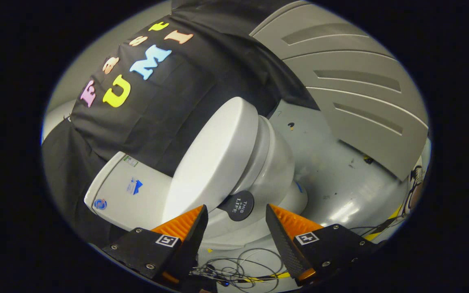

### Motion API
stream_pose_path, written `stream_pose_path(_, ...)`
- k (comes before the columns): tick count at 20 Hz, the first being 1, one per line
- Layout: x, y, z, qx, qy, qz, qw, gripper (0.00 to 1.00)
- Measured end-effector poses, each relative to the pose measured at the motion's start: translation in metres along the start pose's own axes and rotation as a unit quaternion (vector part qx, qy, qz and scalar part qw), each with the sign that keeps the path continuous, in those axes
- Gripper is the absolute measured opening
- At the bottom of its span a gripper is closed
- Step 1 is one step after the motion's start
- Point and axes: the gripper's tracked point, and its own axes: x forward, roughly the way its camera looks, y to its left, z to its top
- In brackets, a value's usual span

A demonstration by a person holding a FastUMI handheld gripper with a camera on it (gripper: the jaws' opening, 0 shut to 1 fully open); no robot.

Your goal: Open the toilet lid.

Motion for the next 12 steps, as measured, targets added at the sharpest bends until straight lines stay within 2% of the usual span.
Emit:
stream_pose_path(6,0.017,-0.003,0.005,0.13,-0.033,0.035,0.99,0.68)
stream_pose_path(9,0.022,-0.006,0.003,0.154,-0.035,0.049,0.986,0.55)
stream_pose_path(10,0.021,-0.004,0.006,0.165,-0.036,0.059,0.984,0.48)
stream_pose_path(12,0.023,-0.002,0.006,0.174,-0.036,0.073,0.981,0.42)
